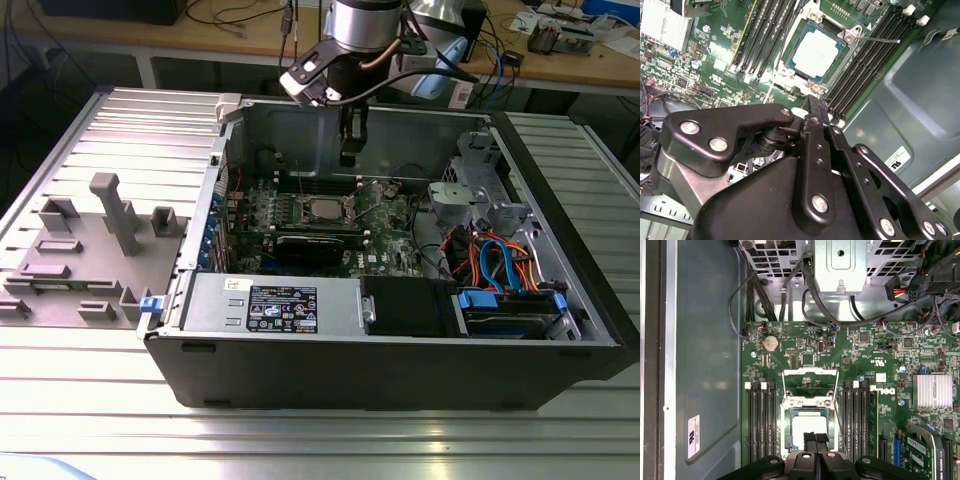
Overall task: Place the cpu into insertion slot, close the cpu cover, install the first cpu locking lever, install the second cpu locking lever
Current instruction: 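Close the cpu cover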
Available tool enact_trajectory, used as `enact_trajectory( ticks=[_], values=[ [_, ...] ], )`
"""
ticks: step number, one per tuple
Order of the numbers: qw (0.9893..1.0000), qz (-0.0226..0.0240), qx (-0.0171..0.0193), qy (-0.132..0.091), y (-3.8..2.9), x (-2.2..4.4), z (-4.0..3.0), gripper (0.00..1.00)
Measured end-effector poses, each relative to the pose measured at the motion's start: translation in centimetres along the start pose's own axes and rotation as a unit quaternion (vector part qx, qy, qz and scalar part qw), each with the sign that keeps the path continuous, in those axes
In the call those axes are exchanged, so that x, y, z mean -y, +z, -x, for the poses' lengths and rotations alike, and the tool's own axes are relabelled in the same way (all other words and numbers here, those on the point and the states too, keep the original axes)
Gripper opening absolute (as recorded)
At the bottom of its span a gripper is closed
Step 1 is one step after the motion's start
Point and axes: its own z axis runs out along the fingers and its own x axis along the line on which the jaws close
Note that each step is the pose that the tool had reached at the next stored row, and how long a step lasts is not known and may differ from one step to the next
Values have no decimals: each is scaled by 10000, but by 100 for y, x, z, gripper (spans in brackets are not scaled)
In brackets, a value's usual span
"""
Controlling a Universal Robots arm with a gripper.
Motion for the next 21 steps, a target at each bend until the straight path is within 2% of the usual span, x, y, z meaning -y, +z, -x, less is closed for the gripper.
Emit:
enact_trajectory(
  ticks=[8, 12, 13, 21],
  values=[
    [10000, -1, 0, 0, 25, -94, 0, 11],
    [10000, 0, -7, 1, 87, -104, 0, 11],
    [10000, 0, -18, 1, 104, -105, 1, 11],
    [10000, -1, -23, 1, 107, -118, 1, 11]
  ],
)
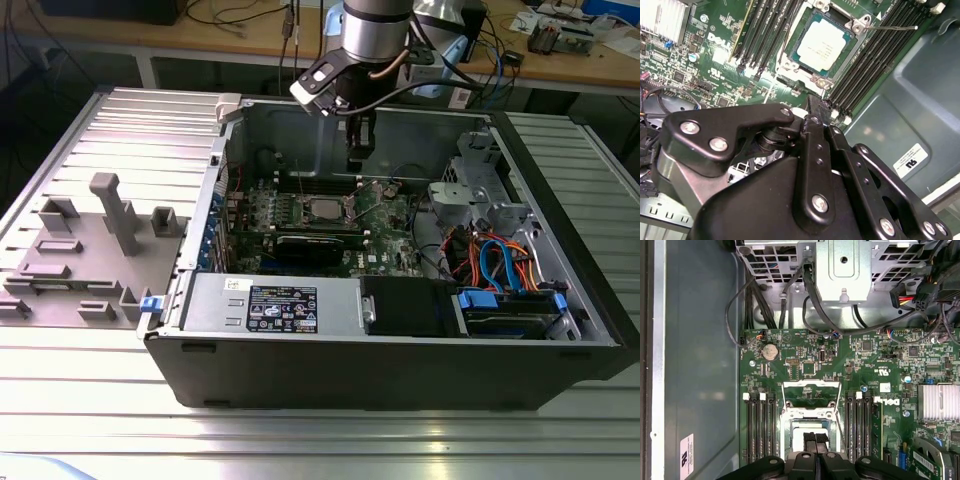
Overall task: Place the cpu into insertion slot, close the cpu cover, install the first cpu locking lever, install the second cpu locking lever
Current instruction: 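Close the cpu cover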
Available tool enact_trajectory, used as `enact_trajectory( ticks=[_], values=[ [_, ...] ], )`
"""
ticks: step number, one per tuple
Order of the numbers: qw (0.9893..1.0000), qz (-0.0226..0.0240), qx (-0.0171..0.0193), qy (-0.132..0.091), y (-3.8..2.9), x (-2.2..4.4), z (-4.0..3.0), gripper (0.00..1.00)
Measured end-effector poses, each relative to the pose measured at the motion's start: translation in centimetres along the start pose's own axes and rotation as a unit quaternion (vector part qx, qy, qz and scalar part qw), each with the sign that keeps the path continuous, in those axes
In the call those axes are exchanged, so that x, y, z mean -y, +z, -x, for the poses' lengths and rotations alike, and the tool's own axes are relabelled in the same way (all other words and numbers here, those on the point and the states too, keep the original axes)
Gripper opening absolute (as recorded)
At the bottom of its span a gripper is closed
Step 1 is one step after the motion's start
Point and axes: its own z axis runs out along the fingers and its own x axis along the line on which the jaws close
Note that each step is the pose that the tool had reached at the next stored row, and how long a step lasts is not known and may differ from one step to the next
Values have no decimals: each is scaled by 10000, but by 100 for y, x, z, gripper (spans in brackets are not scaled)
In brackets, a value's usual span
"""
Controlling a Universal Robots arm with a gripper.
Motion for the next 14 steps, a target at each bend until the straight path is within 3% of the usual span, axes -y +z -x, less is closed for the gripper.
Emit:
enact_trajectory(
  ticks=[14],
  values=[
    [10000, 0, 0, 0, 1, -39, 0, 11]
  ],
)
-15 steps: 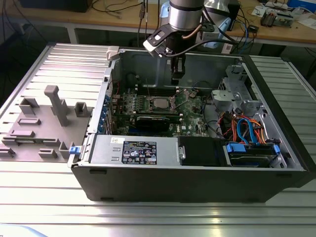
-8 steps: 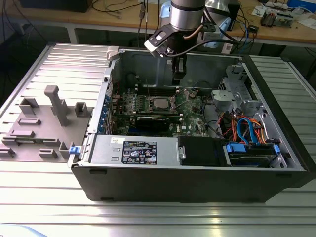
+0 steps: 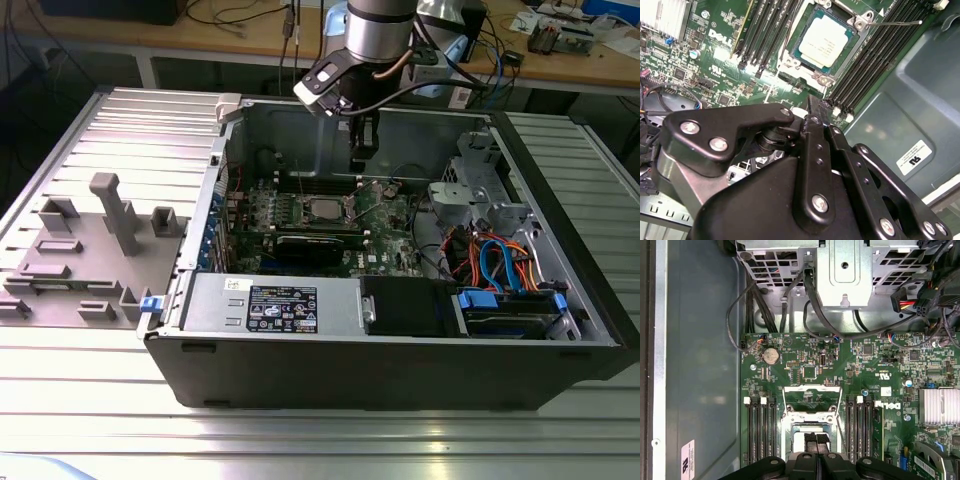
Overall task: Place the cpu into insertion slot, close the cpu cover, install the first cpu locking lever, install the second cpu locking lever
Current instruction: 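Close the cpu cover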
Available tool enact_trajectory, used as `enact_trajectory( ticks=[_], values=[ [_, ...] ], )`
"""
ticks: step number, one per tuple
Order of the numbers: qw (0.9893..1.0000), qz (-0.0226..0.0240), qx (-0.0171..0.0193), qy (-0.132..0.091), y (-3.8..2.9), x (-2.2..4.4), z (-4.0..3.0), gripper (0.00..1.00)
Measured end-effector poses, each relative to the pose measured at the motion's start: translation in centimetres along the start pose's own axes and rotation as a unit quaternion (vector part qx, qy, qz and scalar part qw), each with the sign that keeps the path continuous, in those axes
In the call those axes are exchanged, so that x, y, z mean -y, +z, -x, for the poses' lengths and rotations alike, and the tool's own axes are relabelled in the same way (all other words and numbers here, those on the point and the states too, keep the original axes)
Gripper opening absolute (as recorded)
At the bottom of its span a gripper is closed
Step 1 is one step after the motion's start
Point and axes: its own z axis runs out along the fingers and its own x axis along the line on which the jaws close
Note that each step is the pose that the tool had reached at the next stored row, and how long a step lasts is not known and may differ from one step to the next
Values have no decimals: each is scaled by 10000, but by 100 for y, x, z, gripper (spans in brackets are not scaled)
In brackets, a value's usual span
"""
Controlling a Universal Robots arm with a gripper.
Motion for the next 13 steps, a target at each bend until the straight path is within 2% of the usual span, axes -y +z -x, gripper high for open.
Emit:
enact_trajectory(
  ticks=[13],
  values=[
    [10000, 0, 0, 0, 0, -28, 0, 11]
  ],
)
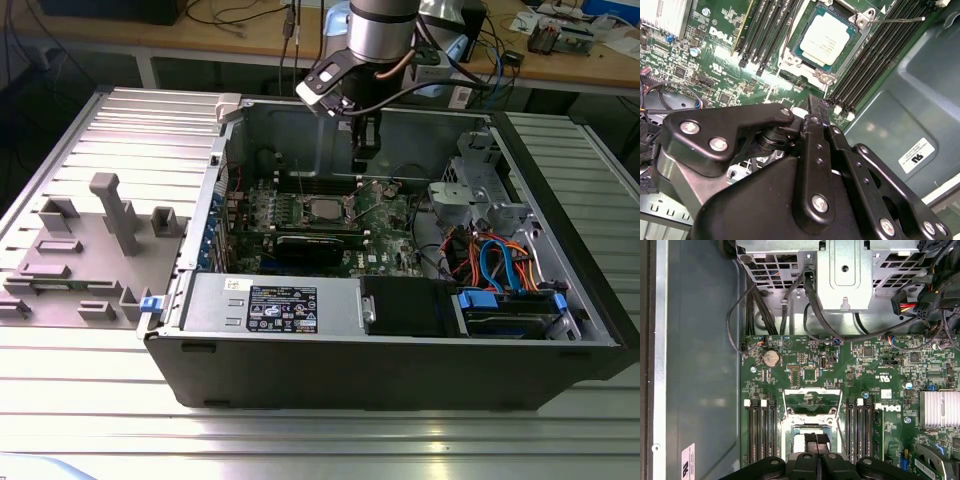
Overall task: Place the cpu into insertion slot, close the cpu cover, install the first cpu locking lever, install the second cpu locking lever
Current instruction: 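Close the cpu cover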
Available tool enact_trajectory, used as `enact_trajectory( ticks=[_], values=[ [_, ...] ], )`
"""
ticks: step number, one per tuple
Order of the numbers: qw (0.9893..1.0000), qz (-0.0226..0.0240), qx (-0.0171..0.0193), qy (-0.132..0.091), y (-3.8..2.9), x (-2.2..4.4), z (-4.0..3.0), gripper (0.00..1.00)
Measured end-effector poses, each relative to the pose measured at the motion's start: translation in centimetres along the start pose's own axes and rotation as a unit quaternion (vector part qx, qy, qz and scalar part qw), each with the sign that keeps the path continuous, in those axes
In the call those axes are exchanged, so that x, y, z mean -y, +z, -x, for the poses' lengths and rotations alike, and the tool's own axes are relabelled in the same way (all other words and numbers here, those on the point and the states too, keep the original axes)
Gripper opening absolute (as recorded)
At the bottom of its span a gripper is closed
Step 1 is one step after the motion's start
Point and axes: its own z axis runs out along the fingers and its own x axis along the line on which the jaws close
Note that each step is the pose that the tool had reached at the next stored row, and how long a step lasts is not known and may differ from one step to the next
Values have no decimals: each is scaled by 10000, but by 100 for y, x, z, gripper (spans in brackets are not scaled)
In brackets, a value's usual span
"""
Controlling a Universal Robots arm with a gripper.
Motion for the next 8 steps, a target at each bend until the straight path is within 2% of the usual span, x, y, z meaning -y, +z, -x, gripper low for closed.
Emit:
enact_trajectory(
  ticks=[8],
  values=[
    [10000, 0, 0, 0, 1, -31, 0, 11]
  ],
)
